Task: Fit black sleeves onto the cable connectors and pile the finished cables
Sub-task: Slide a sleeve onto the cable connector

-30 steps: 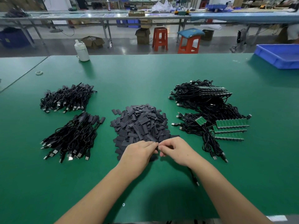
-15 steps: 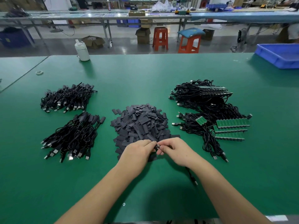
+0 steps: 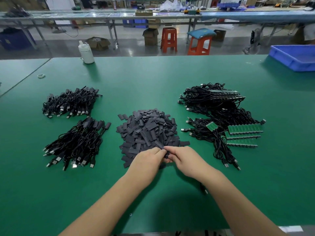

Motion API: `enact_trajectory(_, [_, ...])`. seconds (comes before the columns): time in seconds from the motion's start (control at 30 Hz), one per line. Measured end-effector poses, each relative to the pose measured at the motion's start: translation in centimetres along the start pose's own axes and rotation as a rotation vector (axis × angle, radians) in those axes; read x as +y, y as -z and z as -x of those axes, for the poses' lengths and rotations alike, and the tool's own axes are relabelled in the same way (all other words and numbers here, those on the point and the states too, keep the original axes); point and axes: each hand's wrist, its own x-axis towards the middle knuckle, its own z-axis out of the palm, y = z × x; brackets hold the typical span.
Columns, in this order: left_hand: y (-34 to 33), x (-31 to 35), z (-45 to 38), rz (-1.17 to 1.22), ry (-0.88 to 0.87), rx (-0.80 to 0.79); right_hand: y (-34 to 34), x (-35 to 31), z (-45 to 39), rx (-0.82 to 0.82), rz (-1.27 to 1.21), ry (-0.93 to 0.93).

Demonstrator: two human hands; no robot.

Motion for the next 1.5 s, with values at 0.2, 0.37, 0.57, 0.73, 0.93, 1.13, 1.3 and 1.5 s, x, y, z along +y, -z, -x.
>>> enact_trajectory(0.2, [0.0,0.3,-0.2,-0.067,0.031,-0.076,-0.1,-0.3,0.1,-0.023,0.073,-0.015])
enact_trajectory(0.37, [0.2,0.4,-0.2,-0.092,0.031,-0.063,-0.1,-0.6,0.3,0.018,-0.021,-0.038])
enact_trajectory(0.57, [0.1,0.9,-0.4,0.22,0.162,0.193,0.3,-0.7,-0.2,0.01,-0.35,-0.217])
enact_trajectory(0.73, [0.2,2.3,-1.1,1.192,0.522,0.072,2.4,-1.4,-0.5,0.113,-0.989,-0.214])
enact_trajectory(0.93, [0.0,4.0,-0.4,1.409,0.543,-0.067,3.2,-2.0,-1.6,0.258,-1.238,-0.199])
enact_trajectory(1.13, [2.3,0.0,-0.5,1.065,0.688,0.027,2.2,1.1,-2.2,0.338,-0.527,-0.273])
enact_trajectory(1.3, [5.5,-9.1,0.6,0.304,0.738,0.131,3.1,7.9,-1.3,0.522,0.26,-0.552])
enact_trajectory(1.5, [7.1,-19.1,2.3,-0.135,0.93,0.065,3.1,12.6,0.2,0.407,0.228,-0.794])
